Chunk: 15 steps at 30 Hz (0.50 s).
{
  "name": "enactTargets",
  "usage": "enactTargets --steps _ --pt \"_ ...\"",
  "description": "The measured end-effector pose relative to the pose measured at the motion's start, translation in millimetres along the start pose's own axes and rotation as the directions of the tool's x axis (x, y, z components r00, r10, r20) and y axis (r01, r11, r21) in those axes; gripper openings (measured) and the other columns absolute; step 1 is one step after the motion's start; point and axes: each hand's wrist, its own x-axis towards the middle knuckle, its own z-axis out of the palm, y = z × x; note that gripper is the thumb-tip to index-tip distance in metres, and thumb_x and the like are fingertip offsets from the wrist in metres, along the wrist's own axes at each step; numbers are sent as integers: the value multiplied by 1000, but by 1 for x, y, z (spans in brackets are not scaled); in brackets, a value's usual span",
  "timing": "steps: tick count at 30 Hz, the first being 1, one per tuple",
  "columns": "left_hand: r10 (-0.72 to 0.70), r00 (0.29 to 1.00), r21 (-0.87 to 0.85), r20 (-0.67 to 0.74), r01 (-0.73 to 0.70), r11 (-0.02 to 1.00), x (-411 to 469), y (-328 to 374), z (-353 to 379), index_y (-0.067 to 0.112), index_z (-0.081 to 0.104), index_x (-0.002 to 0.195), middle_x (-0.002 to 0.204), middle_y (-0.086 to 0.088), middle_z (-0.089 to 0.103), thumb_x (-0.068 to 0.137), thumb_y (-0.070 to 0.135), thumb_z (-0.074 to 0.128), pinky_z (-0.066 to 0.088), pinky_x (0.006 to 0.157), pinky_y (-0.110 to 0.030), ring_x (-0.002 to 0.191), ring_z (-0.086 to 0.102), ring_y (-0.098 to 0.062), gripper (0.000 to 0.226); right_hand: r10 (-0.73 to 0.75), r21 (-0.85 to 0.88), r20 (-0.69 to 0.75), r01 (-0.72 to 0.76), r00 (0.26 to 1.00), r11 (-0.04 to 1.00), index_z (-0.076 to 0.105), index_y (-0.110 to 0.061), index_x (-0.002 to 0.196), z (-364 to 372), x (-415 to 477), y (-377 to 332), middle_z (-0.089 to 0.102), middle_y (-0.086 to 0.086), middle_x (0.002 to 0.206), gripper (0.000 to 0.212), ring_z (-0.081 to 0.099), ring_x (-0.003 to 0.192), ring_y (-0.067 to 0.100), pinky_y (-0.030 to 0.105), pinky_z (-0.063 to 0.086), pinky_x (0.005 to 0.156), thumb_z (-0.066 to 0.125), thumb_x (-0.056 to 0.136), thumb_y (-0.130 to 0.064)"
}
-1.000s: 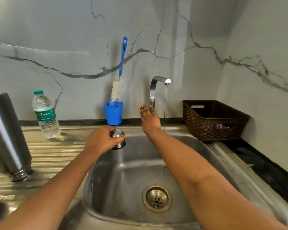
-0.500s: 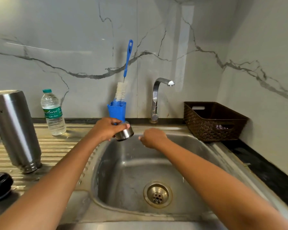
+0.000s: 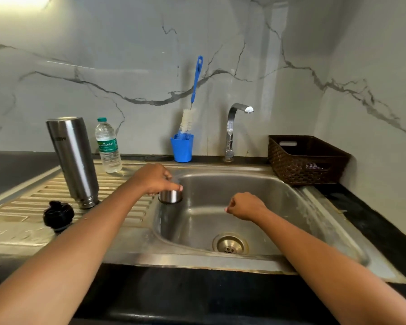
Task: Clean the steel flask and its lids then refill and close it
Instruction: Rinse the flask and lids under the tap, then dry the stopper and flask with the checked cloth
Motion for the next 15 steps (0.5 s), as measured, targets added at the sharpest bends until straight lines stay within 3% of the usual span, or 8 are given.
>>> enactTargets --steps 3,5,9,15 --pt "-1 996 33 -85 4 999 -12 -17 -18 20 62 122 120 -3 62 72 47 75 47 78 -29 94 59 -19 59 -33 5 -34 33 999 999 68 -12 97 -2 -2 -6 68 5 96 35 62 85 20 32 50 75 54 91 -44" --pt "-23 998 21 -59 24 999 -24 -31 -34 21 58 126 124 -3 60 74 43 76 45 85 -30 102 55 -19 59 -62 22 -74 64 995 998 66 -13 96 -3 -2 -11 68 5 97 32 61 85 19 31 49 75 53 92 -42" --pt "-59 987 134 148 40 990 -60 -61 -58 25 59 120 115 2 59 74 36 78 43 83 -26 100 56 -16 52 -175 35 -89 179 981 983 66 -14 101 -1 -9 -30 68 4 98 30 59 83 16 28 48 74 53 93 -40" --pt "-104 955 308 278 14 951 -86 -81 -59 30 55 118 100 7 57 76 32 76 41 72 -23 87 53 -7 48 -365 -42 -148 363 919 931 67 -18 105 5 -19 -54 66 0 101 26 59 86 14 25 45 74 52 94 -36"
